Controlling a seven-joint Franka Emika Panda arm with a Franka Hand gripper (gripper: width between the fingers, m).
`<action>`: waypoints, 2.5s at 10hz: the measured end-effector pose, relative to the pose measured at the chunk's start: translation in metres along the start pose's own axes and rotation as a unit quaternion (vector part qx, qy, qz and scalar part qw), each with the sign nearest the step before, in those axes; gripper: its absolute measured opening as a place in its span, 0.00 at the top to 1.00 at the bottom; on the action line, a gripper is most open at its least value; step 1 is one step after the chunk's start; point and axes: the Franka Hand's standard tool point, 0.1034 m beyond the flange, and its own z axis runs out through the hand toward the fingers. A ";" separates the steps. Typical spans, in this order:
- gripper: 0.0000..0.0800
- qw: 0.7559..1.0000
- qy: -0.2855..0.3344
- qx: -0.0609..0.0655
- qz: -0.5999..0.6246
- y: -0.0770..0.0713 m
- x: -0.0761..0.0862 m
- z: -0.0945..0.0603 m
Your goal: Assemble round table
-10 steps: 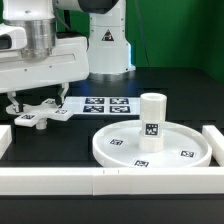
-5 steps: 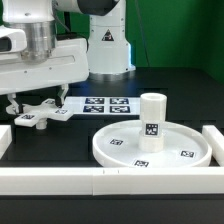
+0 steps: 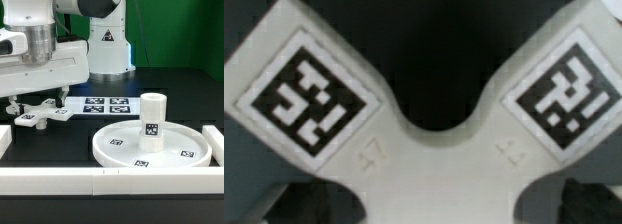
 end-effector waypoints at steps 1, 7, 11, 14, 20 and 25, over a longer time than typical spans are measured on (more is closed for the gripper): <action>0.19 1.000 0.000 0.000 0.000 0.000 0.000 0.000; 0.45 1.000 -0.004 0.002 0.001 0.000 -0.002 0.005; 0.44 1.000 -0.001 0.002 0.003 -0.002 0.003 -0.002; 0.44 0.999 0.001 0.025 0.048 -0.046 0.042 -0.043; 0.44 0.997 0.009 0.034 0.075 -0.080 0.102 -0.095; 0.44 0.998 0.036 0.025 0.052 -0.098 0.158 -0.117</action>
Offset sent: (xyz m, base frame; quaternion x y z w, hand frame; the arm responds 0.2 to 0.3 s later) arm 0.0037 -0.0005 -0.0034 -0.0043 0.0044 -0.0033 1.0000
